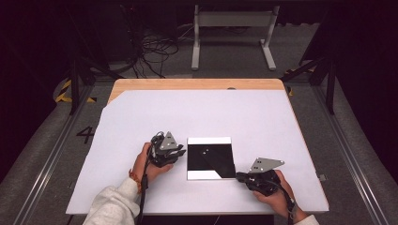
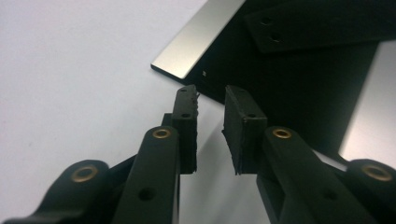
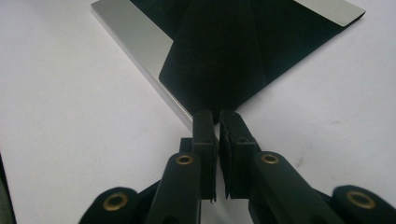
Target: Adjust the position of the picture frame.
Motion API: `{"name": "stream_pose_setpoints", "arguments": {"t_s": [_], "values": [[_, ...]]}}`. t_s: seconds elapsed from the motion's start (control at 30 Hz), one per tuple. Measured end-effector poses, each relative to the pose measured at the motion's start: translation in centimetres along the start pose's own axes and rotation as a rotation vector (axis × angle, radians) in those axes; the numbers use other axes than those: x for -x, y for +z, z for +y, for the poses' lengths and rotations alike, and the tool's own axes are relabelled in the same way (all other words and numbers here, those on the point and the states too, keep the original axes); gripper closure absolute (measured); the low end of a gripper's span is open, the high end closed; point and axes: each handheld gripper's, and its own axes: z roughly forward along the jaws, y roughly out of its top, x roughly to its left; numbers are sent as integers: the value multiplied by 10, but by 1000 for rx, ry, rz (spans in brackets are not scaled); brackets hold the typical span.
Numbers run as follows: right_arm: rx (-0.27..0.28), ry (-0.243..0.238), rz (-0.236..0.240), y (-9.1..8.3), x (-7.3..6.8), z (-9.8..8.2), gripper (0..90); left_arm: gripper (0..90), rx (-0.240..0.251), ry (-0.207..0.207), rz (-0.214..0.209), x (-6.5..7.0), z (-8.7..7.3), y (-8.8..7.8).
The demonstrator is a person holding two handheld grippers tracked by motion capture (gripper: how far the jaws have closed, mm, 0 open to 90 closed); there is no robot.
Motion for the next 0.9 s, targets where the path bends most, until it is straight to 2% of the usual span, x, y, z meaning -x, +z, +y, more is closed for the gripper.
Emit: {"name": "stream_pose_setpoints", "arguments": {"t_s": [0.1,0.17,0.23,0.27,0.33,0.4,0.43,0.47,0.57,0.67,0.77,0.9], "values": [[-9,-1,12,-1,0,0,791,650,-6,33,12,9,-9,-15],[-19,0,18,-1,0,1,789,603,-4,39,5,13,-16,-24],[-33,-4,20,-2,0,3,781,531,-2,43,16,17,-23,-34],[-54,-5,22,-3,-1,5,772,481,17,13,14,18,-32,-43],[-67,-14,21,-3,-2,6,770,455,18,1,18,18,-37,-47],[-98,-35,3,-3,-4,10,769,411,8,-24,35,19,-46,-53],[-137,-53,-8,-2,-7,14,765,365,-4,-41,50,21,-55,-59],[-137,-53,-8,-2,-7,14,765,352,-4,-41,50,21,-55,-59],[-194,-71,-13,-1,-8,21,762,316,-21,-70,51,26,-67,-67],[-244,-73,-2,2,-7,28,760,287,-12,-89,44,31,-72,-72],[-266,-64,1,4,-5,32,766,275,-22,-93,46,33,-74,-72],[-260,-48,9,5,-4,32,772,263,-36,-95,45,34,-73,-66]]}}
